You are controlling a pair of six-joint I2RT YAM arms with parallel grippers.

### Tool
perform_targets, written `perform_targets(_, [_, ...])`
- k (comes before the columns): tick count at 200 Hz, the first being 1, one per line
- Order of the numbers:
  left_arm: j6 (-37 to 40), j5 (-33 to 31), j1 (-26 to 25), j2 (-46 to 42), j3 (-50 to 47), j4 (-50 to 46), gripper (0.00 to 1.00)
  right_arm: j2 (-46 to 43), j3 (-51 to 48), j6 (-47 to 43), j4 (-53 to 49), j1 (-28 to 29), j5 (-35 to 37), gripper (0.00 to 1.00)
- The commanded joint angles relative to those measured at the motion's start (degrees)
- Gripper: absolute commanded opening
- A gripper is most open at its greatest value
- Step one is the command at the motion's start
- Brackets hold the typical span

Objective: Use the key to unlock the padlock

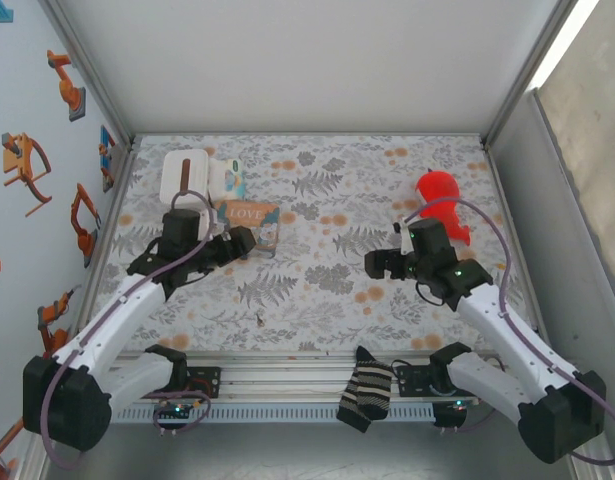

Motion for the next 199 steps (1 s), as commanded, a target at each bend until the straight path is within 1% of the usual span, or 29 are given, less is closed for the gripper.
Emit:
perform_targets(1, [-3.07, 3.04, -2.25, 3.89, 2.1, 1.77, 0.96, 0.6, 1.26, 2.5, -3.15, 2.88, 3.98, 1.0])
perform_targets(17, [-4.22, 4.96, -3.27, 7.61, 3.17, 5.16, 0.96, 0.94, 1.33, 2.85, -3.85, 4.4, 5.74, 1.0])
perform_targets(42, [-2.46, 4.9, -4.17, 13.3, 6.66, 5.7, 0.96, 1.39, 1.66, 2.88, -4.21, 5.34, 7.35, 1.0])
perform_targets(78, [-3.16, 7.94, -4.71, 21.72, 10.14, 9.79, 0.96, 1.35, 2.03, 2.69, -3.9, 6.1, 9.34, 1.0])
perform_targets(105, [-4.01, 7.73, -4.98, 26.86, 11.83, 13.09, 0.96, 0.69, 2.12, 2.67, -3.78, 6.91, 9.61, 0.98])
perform_targets(132, [-4.21, 7.63, -4.98, 30.72, 14.56, 14.9, 0.96, 0.25, 2.95, 2.77, -4.67, 8.92, 9.88, 0.96])
perform_targets(148, [-2.73, 7.14, -4.98, 32.79, 17.36, 13.95, 0.96, 0.48, 3.56, 3.18, -5.36, 10.75, 9.53, 0.93])
perform_targets(166, [-1.47, 7.96, -4.85, 35.58, 20.79, 13.23, 0.96, 1.01, 3.79, 4.7, -5.03, 13.45, 9.26, 0.87])
perform_targets(183, [-1.28, 9.12, -4.55, 37.13, 22.59, 13.36, 0.96, 2.27, 3.96, 6.84, -3.82, 17.58, 9.53, 0.82])
perform_targets(199, [-1.19, 8.82, -4.05, 35.81, 22.41, 13.62, 0.96, 4.81, 5.02, 9.41, -3.06, 22.36, 10.73, 0.78])
